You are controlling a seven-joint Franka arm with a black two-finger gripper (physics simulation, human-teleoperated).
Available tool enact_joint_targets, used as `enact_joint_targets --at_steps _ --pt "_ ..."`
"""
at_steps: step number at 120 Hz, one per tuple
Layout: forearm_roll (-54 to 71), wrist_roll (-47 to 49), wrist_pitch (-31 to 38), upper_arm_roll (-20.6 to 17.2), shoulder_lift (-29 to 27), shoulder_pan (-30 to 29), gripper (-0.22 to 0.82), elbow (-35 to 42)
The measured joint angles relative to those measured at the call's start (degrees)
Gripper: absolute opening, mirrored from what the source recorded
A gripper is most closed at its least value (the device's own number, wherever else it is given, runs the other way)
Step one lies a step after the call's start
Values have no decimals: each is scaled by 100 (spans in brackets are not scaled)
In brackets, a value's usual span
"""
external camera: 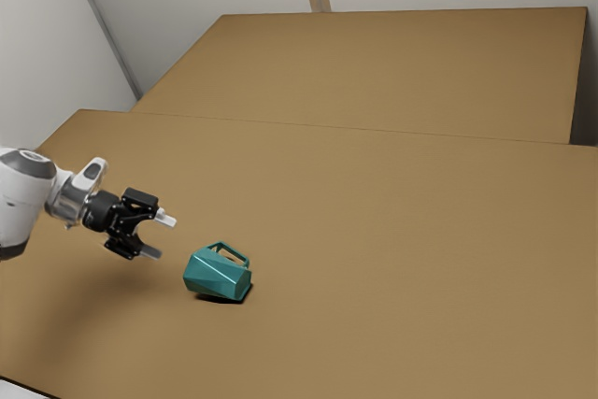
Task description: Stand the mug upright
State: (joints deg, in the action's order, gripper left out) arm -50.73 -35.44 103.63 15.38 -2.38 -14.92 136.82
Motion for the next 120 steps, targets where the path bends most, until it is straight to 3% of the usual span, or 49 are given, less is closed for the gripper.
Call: enact_joint_targets --at_steps 25,96,104,120 --pt "-748 -983 -25 27 545 -62 60 -35" --pt "-1237 -2479 92 -35 737 643 60 243" --pt "-1278 -2568 112 -35 740 650 52 251" --pt "-1318 -2688 134 -39 736 677 18 293"
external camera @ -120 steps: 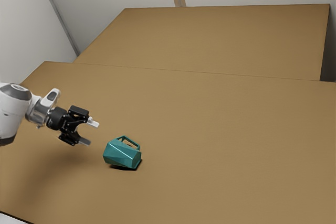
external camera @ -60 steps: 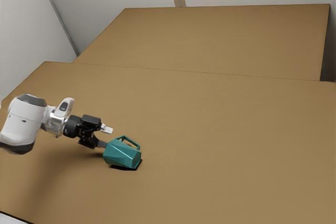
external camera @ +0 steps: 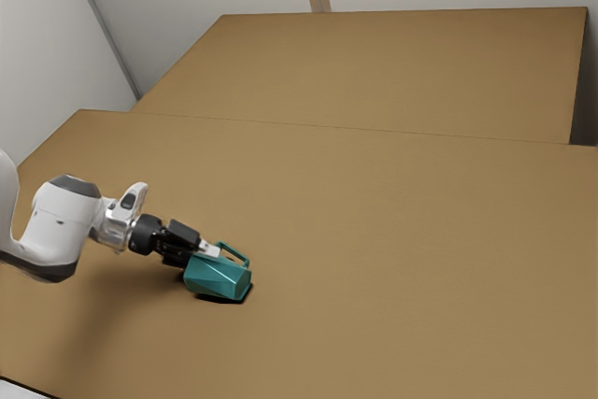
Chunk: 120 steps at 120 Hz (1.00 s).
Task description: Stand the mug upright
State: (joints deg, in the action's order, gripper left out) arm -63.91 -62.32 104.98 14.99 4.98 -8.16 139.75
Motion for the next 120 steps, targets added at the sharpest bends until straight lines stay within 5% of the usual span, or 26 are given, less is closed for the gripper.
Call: enact_joint_targets --at_steps 21,72,96,120 --pt "-50 -110 -11 -5 -11 3 -4 83" --pt "-234 -178 -255 -353 -255 13 -16 -226" --pt "1839 278 33 -633 -230 433 -17 -1987" --pt "4451 1093 365 -718 49 835 -17 -2777"
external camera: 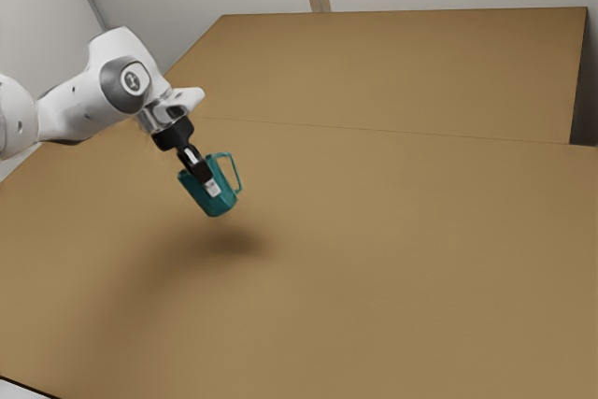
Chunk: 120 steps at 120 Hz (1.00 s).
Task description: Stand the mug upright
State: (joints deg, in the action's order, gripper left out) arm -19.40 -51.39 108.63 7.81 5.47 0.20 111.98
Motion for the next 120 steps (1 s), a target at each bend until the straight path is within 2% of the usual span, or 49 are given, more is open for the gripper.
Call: enact_joint_targets --at_steps 13,37,51,80,103,120 --pt "1044 512 281 -33 255 148 -18 -286" --pt "2210 1421 1085 -45 541 195 -17 -262" --pt "2457 1900 1660 -39 739 192 -17 -110" --pt "2346 2703 2427 -18 771 174 -17 330" --pt "2212 3082 2647 -17 772 174 24 387" --pt "2189 3287 2698 -18 740 185 42 341"
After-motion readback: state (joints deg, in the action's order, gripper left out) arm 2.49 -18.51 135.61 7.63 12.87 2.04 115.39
